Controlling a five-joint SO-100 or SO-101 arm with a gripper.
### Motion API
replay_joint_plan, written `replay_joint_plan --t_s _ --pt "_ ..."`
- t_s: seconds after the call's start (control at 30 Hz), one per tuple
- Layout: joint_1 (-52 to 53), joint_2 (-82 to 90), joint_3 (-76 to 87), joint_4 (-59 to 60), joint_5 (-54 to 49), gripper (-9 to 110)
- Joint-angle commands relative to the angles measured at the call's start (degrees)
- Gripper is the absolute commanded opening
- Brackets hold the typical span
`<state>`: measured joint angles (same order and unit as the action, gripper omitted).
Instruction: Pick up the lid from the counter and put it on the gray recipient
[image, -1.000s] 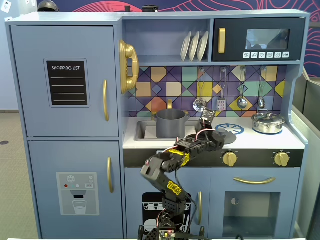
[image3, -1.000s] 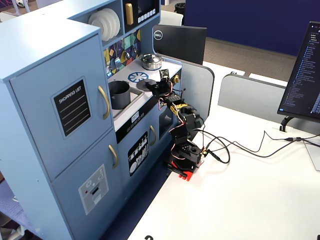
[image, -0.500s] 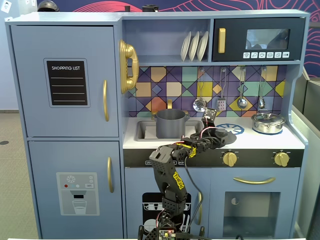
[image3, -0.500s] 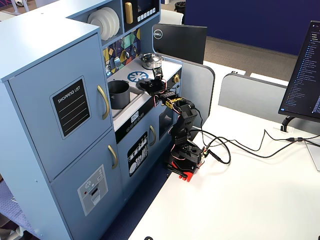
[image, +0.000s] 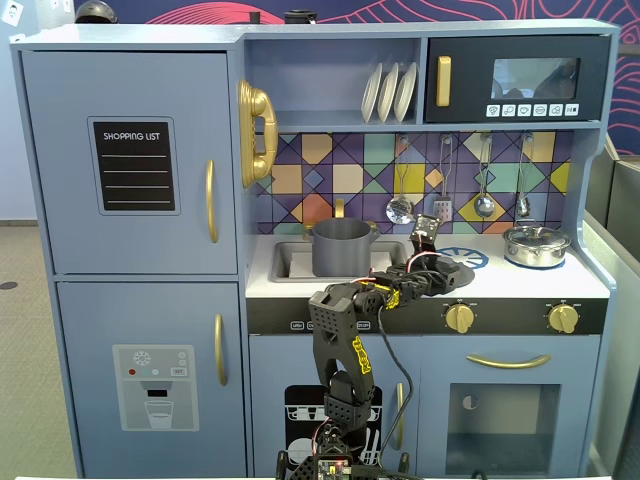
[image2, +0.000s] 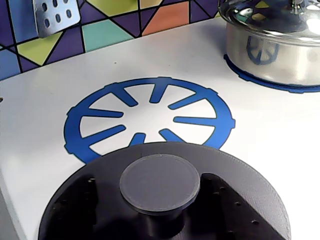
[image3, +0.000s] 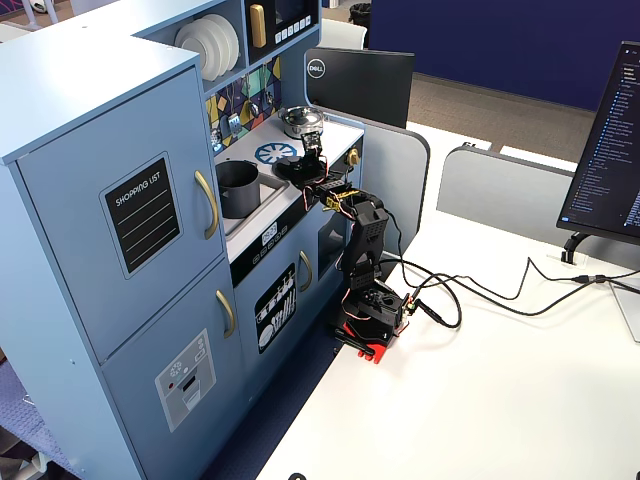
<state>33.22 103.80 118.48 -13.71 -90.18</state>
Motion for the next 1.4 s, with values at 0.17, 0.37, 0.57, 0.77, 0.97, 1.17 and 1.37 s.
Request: replay_joint_plan --t_s 0.17,0.37,0.57,0.77,0.97,1.17,1.37 --pt "-1.67 -2.55 -6.06 0.62 3.08 0" --pt "-2.72 -3.08 -6.24 -1.41 2.99 0" --pt "-4.75 -3.08 -8.79 -4.39 -0.62 0" --pt "-5.98 -1.85 -15.12 -3.25 -1.93 0" --pt "-8.61 0.70 -22.50 2.20 -2.55 0" --pt "-14.24 3.34 -32.17 14.24 -2.02 0" --pt "-21.45 6.94 -35.42 24.08 -1.85 0"
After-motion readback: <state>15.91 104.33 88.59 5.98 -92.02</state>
